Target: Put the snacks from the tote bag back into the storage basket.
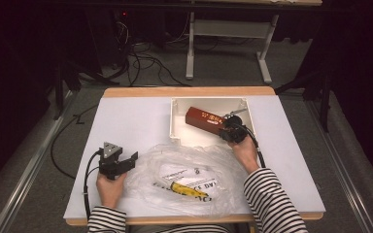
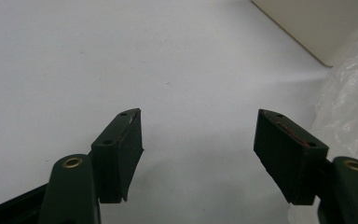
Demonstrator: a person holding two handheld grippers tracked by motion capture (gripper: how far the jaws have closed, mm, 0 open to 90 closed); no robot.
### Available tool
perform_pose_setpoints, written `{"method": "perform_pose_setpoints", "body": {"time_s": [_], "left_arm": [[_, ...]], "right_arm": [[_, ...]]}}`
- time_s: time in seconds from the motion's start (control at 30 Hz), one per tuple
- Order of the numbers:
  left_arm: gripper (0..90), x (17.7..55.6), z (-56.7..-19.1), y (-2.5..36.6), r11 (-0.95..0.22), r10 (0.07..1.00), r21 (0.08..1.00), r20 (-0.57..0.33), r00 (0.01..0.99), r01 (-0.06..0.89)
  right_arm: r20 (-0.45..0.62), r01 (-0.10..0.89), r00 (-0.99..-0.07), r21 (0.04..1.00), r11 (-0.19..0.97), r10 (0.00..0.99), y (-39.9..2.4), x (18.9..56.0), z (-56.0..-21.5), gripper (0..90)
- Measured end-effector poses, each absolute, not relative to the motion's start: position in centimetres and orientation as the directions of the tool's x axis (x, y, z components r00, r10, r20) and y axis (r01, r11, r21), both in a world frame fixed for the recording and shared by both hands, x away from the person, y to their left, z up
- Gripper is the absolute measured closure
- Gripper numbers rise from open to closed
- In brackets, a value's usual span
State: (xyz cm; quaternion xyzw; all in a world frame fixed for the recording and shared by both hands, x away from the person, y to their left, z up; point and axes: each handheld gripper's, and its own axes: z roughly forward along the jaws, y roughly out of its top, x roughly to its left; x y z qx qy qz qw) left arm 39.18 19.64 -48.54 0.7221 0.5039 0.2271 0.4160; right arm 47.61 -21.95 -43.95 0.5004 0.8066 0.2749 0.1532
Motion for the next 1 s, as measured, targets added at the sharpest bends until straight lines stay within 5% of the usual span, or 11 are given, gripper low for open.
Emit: {"method": "perform_pose_setpoints", "body": {"time_s": [1.0], "left_arm": [[32.6, 39.1, -48.5, 19.6, -0.151, 0.914, 0.832, -0.088, 0.396, 0.534]], "right_arm": [[0.001, 0.739, -0.381, 0.601, 0.304, 0.925, -20.8, 49.9, -43.9, 86.5]]}}
